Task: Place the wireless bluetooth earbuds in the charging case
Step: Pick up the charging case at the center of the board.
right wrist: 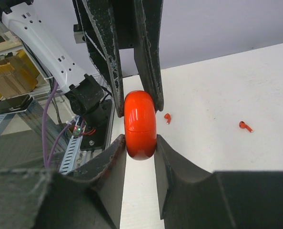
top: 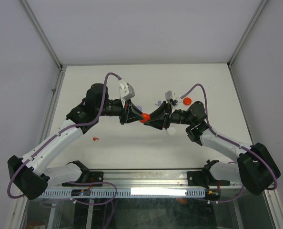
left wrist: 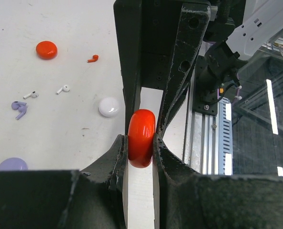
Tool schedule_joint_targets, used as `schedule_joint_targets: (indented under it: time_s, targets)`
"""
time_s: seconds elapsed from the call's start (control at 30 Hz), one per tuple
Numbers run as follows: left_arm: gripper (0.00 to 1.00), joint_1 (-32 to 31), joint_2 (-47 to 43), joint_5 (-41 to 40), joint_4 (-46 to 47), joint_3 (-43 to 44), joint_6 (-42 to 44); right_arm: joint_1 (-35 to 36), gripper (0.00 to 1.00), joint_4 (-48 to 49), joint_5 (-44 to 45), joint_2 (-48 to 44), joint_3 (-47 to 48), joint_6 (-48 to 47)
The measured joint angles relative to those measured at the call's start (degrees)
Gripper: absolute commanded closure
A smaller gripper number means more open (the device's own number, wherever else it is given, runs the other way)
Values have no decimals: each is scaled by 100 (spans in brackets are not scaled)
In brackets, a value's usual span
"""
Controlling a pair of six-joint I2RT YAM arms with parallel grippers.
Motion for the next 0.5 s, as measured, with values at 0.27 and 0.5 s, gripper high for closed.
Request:
schedule_joint_targets:
  time_s: [0.27, 0.5]
  targets:
    - [95, 0, 0, 31, 24, -11, 0, 2, 66, 85, -61, 28, 0, 129]
    - [96, -2, 2, 37, 39, -11, 2, 17, 62, 160, -83, 28, 4, 212]
